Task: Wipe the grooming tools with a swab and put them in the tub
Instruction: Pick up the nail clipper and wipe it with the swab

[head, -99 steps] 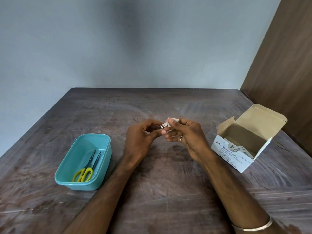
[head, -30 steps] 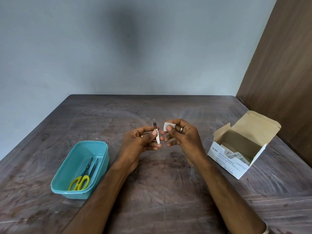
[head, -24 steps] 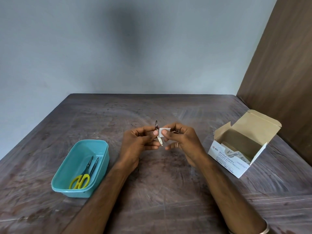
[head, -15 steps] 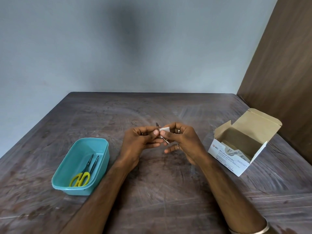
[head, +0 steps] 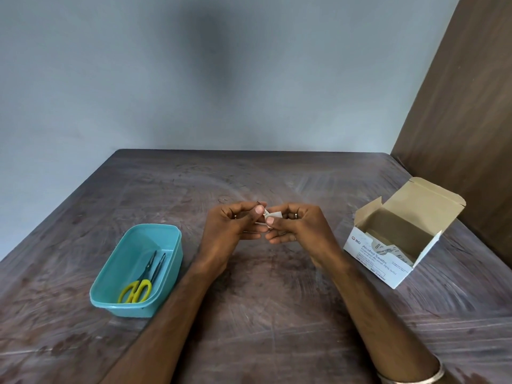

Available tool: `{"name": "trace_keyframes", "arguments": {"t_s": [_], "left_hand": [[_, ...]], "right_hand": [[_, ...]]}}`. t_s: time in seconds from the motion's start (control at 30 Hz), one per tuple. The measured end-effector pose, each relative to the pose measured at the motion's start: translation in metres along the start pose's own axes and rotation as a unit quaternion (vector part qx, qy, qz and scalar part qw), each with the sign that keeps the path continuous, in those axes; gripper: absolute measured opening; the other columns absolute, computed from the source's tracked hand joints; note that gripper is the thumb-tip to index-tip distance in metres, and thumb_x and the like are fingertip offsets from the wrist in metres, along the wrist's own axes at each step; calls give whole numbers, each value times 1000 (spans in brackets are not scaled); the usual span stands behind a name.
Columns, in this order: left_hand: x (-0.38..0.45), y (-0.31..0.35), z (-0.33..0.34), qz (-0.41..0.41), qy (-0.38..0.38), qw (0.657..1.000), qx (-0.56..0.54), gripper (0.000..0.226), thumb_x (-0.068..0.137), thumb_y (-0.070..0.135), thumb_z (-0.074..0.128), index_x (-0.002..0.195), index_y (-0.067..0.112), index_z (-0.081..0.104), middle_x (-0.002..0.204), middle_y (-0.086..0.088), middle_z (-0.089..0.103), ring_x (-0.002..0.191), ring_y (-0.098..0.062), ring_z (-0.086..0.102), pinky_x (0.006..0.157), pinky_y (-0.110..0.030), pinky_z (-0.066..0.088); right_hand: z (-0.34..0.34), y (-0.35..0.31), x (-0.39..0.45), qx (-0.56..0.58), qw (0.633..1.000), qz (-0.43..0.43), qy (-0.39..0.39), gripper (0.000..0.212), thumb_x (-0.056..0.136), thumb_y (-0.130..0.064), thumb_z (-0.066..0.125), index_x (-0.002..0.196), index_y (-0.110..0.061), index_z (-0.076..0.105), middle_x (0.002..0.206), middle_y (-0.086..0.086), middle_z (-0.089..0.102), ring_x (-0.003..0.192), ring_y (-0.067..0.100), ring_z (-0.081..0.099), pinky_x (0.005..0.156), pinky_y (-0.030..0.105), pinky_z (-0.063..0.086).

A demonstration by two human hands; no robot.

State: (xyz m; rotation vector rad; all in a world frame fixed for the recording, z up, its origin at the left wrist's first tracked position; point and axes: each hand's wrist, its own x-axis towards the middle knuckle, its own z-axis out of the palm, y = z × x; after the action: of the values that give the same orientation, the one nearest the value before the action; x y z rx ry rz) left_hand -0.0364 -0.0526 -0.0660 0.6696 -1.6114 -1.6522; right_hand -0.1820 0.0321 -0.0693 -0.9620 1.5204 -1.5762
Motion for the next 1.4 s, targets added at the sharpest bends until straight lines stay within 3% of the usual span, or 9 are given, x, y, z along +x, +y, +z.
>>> {"name": "trace_keyframes", "arguments": {"t_s": [0.23,0.33,0.57,0.83,0.93,1.1,1.3,1.4], "left_hand": [[0,-1,-1,20,-3,999,41,20,91,22,66,107,13,74,88,-7,78,75,-29,75,65,-35,59],[2,-2,-1,22,8,999,45,18,91,23,66,104,14,75,86,-6,78,74,-25,74,66,-35,59],[2,-1,-4,36,39,997,58,15,93,21,65,99,13,75,83,-4,77,74,-20,74,63,-31,58],[3,-3,-3,52,31,995,80,16,93,21,65,103,14,74,88,-3,77,78,-22,74,65,-39,58],[5,-5,-3,60,41,993,90,16,93,22,66,104,14,74,88,-3,77,78,-21,74,64,-38,58],[5,-11,-3,129,88,970,187,17,90,20,68,105,15,75,89,6,74,75,-10,70,57,-26,58],[7,-17,-1,152,118,936,293,23,88,19,70,110,13,74,94,1,76,76,-7,70,69,-31,61],[5,-15,1,131,101,960,227,15,88,15,71,102,15,75,88,3,76,71,-6,71,64,-25,60]], "right_hand": [[3,0,0,-8,1000,-6,25,18,80,-10,81,91,1,72,71,14,74,58,25,71,59,33,62],[3,0,0,2,1000,-8,17,8,84,-7,77,89,-2,73,72,15,75,62,26,74,62,33,62],[1,-3,-3,19,999,-4,-26,23,86,4,70,109,0,73,88,18,77,82,30,77,74,33,63],[3,1,1,13,1000,-18,19,8,85,-5,75,92,-3,73,78,16,76,69,27,76,66,33,63],[2,1,2,17,1000,-17,7,9,89,-4,70,97,-3,73,81,17,76,74,28,76,67,32,63],[0,1,0,20,1000,0,-17,23,89,0,69,111,2,71,95,20,77,86,30,77,74,33,63],[-1,1,0,0,1000,11,-15,20,88,0,70,107,-4,73,95,14,78,89,26,77,71,34,63],[-2,-2,-2,22,999,26,-7,18,85,-3,74,104,-3,74,94,17,77,88,28,77,69,34,63]]}}
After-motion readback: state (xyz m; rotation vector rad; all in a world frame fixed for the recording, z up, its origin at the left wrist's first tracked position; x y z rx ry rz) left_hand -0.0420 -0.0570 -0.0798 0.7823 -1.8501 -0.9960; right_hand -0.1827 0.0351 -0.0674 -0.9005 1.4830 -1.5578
